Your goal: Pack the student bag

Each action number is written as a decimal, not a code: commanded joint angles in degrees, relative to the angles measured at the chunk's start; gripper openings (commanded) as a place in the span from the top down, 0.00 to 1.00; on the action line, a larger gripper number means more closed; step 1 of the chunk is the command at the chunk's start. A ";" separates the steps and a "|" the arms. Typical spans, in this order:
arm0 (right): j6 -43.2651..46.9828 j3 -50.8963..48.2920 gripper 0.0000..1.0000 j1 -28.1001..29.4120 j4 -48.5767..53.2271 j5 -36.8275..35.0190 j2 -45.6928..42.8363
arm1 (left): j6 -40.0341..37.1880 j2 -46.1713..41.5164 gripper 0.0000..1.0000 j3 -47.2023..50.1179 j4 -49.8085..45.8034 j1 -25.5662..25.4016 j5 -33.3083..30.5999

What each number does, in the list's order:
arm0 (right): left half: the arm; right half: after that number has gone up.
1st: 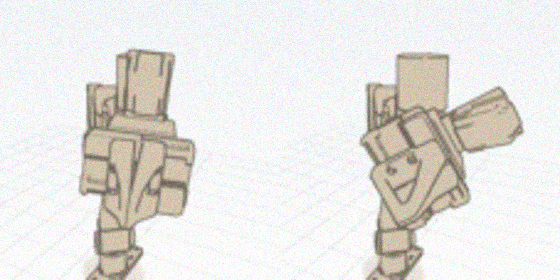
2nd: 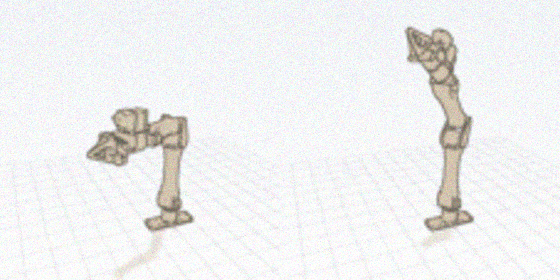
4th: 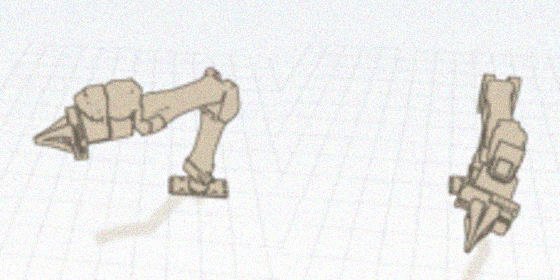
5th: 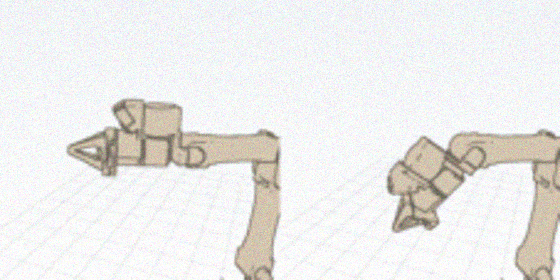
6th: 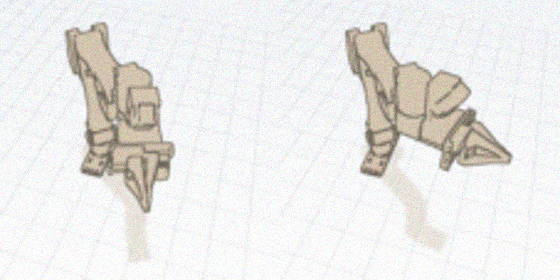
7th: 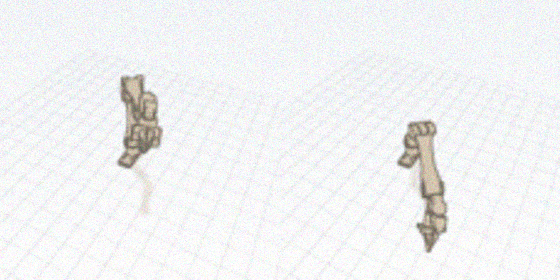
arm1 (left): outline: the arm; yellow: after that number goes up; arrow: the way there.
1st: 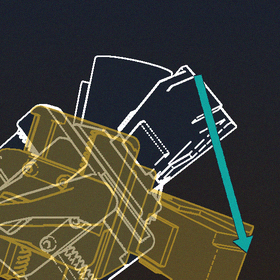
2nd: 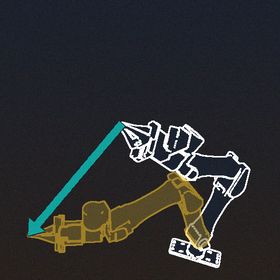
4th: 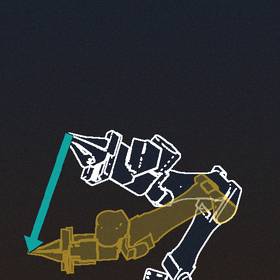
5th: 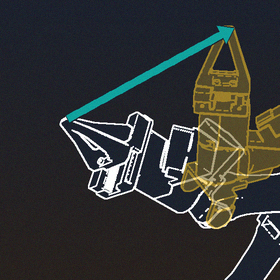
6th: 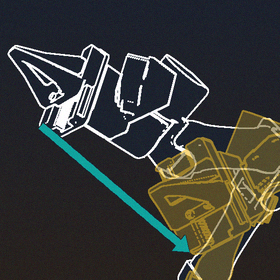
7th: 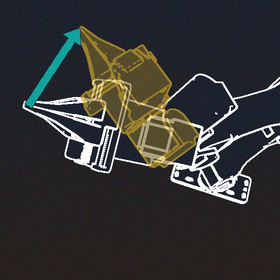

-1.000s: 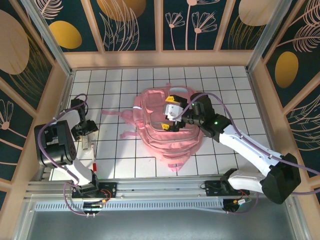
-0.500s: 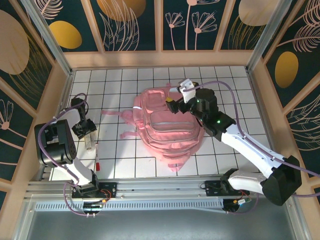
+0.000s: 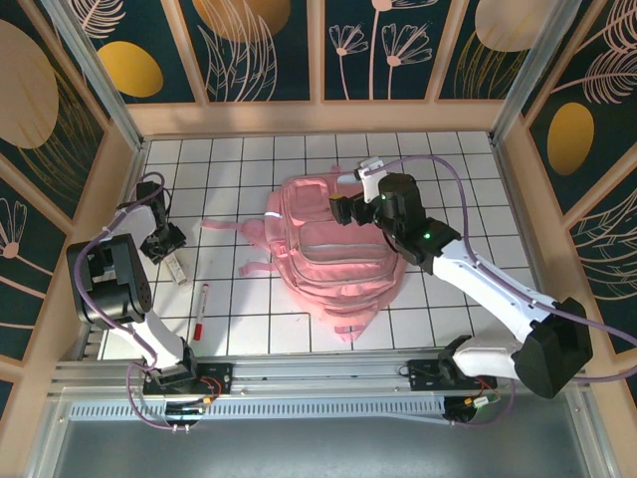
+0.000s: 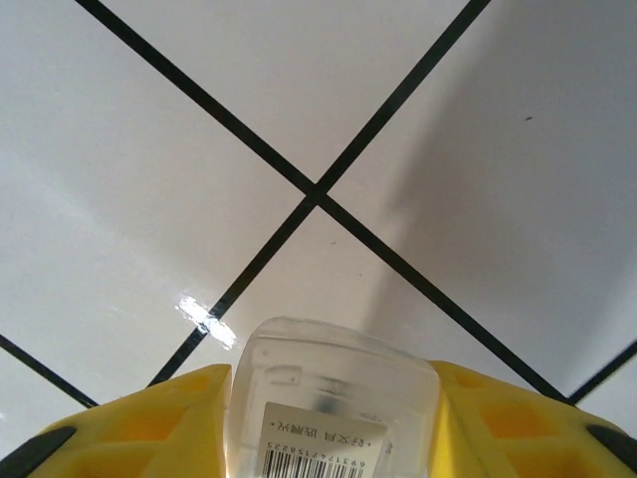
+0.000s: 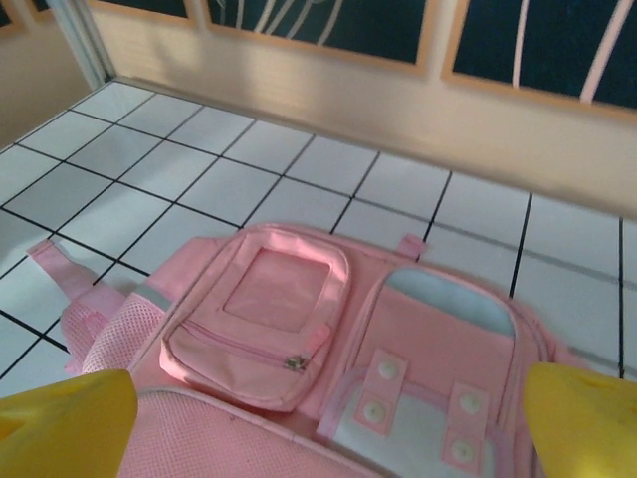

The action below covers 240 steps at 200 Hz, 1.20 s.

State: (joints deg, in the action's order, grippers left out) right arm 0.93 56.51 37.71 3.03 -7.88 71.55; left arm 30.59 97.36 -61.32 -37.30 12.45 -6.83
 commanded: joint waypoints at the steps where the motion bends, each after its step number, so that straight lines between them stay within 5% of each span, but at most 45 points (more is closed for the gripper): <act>1: -11.38 1.89 0.01 -2.10 7.05 -2.53 1.15 | 2.07 -3.44 0.57 -3.05 -4.01 0.24 4.71; 18: -13.56 2.37 0.01 -4.70 10.62 6.23 2.20 | 3.60 -6.02 0.58 -1.77 -2.79 0.29 11.36; 76: -28.00 13.63 0.07 -5.45 30.29 14.26 10.42 | 11.29 -12.74 0.58 1.92 0.31 -2.81 28.32; 113: -21.84 13.08 0.07 0.00 23.23 32.02 10.77 | 16.83 -14.33 0.58 2.50 3.14 -12.39 32.21; 137: -29.16 10.85 0.15 -0.55 15.09 48.60 12.65 | 20.75 -16.11 0.58 2.54 5.99 -17.62 34.05; 188: -38.28 7.73 0.18 7.94 5.52 43.18 15.61 | 25.76 -19.39 0.59 1.30 8.28 -24.54 34.95; 211: -42.96 6.62 0.30 11.43 -0.71 39.62 17.72 | 27.38 -19.52 0.59 1.53 9.60 -27.17 35.27; 240: -42.27 11.59 0.32 14.86 1.16 30.98 22.72 | 29.02 -19.72 0.59 2.08 11.60 -28.60 35.54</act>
State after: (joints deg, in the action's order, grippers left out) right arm -39.20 64.36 50.54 6.59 31.11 90.35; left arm 55.40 78.67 -59.02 -28.27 -15.35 26.87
